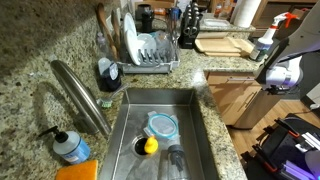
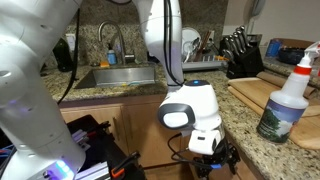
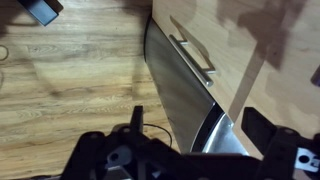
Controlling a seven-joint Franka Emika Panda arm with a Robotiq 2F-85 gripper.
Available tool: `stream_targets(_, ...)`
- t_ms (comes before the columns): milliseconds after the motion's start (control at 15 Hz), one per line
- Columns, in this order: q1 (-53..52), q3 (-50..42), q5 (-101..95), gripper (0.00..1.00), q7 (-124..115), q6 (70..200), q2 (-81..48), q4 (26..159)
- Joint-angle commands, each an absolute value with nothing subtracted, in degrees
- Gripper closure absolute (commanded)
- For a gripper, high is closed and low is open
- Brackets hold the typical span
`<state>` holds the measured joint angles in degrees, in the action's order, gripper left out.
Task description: Close the open drawer
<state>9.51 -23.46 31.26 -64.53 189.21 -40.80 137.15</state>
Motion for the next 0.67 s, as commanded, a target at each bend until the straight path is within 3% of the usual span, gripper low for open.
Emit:
stream_targets(0,4.86,-26.73,35.06,0.00,-66.37,192.58,-43.90,135.82)
stream_targets(333,11.10,-18.61,26.38,0.00,-64.59,203.85,-41.06,136.85)
stream_targets(467,13.10,-17.21,19.76,0.00,-65.53,199.38,-39.62,135.95)
stream_targets(600,10.21,-18.18,25.32,0.00,-64.20,198.43,-42.17,136.63)
